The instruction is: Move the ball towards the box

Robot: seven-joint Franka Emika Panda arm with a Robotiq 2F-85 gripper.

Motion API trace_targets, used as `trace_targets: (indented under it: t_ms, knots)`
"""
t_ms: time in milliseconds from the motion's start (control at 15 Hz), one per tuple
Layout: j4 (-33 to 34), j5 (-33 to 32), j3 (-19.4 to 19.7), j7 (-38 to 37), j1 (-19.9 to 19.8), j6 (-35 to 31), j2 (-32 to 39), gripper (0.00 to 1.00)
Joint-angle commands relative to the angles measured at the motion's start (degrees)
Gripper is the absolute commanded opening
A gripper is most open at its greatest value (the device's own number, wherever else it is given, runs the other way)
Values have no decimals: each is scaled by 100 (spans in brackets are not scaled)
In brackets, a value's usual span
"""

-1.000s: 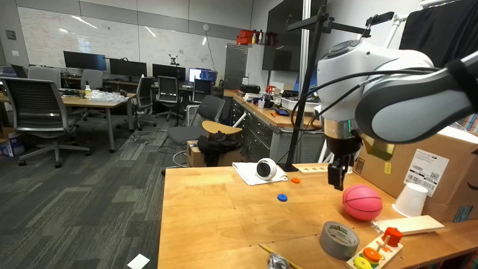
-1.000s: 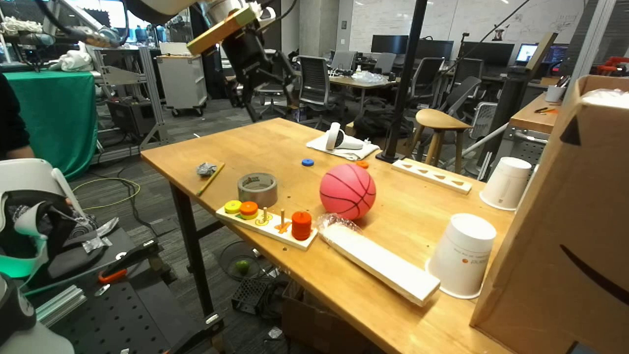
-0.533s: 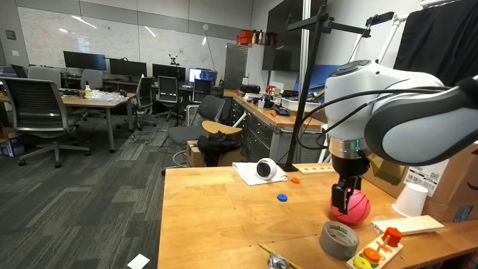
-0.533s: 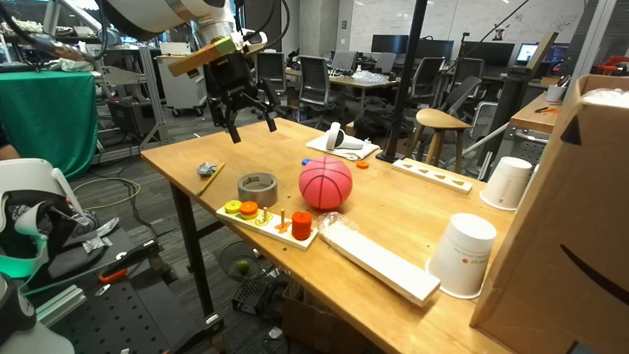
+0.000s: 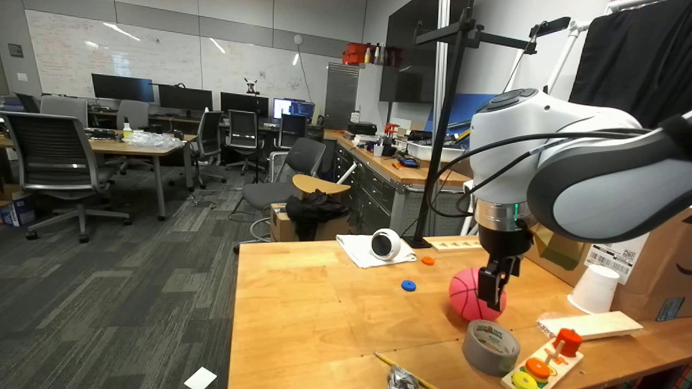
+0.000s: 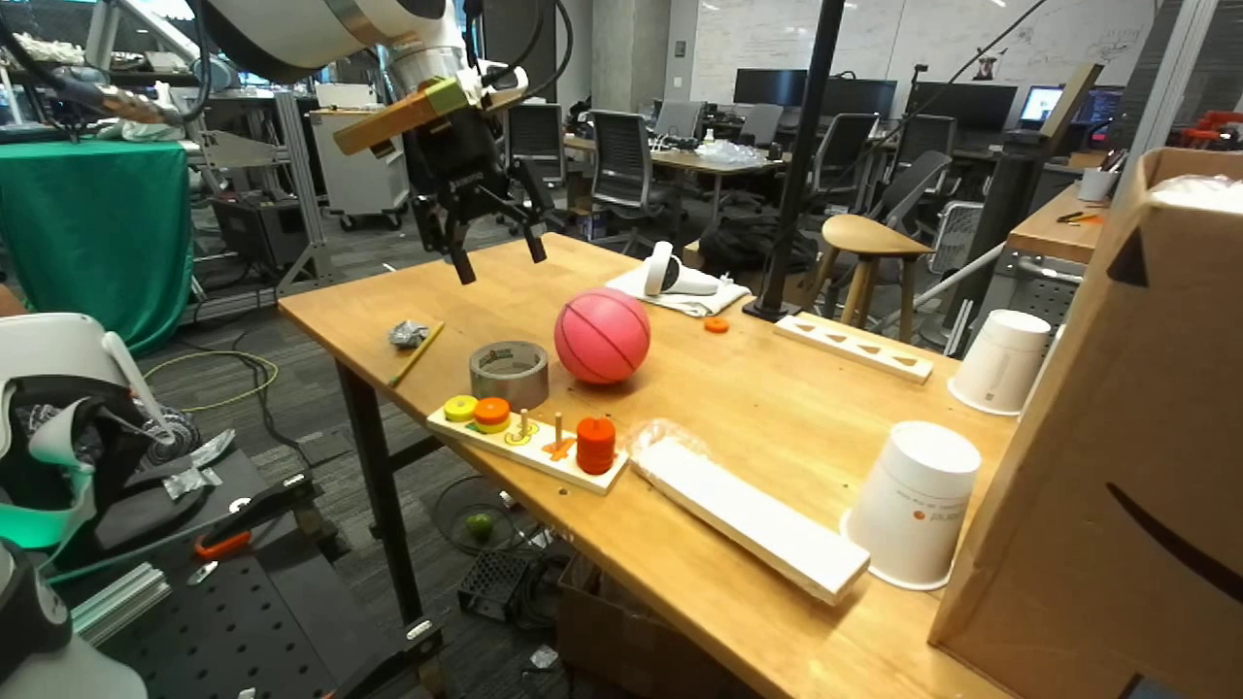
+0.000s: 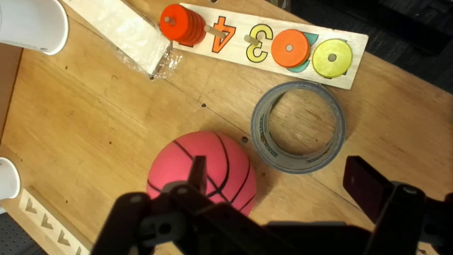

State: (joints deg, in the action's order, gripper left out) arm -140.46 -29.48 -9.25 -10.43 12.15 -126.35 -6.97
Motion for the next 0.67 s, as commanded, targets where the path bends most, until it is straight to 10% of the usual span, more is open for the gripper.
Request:
trace_targets:
  t_ms: [0, 600]
  knots:
    - [-37, 189, -76, -33, -95, -625, 100, 100]
    - [381, 857, 93, -328, -315, -1724, 1015, 100]
